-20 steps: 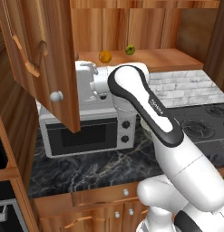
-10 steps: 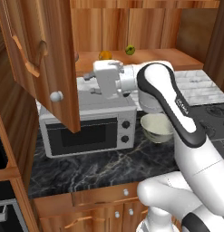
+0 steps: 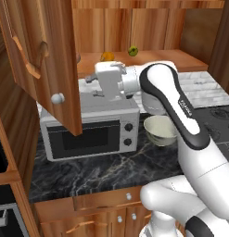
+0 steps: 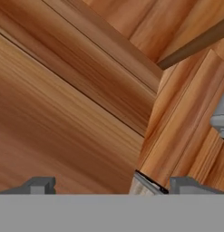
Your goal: Open the cabinet. Pick the peach and orange from the cabinet and place them into the bowl. Then close the cabinet.
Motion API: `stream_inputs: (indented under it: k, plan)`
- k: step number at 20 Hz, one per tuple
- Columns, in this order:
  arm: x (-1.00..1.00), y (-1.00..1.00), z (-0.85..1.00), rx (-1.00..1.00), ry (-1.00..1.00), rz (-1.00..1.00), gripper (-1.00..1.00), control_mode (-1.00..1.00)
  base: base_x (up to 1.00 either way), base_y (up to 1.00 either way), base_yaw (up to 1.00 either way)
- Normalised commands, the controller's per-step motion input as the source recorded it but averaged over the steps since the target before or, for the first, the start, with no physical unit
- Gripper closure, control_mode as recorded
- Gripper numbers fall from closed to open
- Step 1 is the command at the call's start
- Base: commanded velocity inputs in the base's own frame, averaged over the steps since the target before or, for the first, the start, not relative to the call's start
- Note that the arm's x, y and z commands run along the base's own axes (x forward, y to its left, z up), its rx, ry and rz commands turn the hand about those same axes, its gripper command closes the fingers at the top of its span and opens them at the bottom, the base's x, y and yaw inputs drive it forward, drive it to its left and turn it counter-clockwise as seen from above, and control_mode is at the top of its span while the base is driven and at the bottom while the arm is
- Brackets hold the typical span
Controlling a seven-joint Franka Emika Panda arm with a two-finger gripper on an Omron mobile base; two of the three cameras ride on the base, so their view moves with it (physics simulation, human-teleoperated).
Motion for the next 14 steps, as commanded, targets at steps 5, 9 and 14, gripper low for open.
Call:
stream_inputs:
  k: [5,9,14]
  plan:
    - [-0.05,0.00,0.00,-0.40,0.00,0.00,-1.00,-1.00,0.00,0.00,0.00]
    - [0.00,0.00,0.00,-0.42,0.05,0.00,-1.00,-1.00,0.00,0.00,0.00]
    - [-0.01,-0.06,-0.03,-0.40,0.03,0.00,-1.00,-1.00,0.00,0.00,0.00]
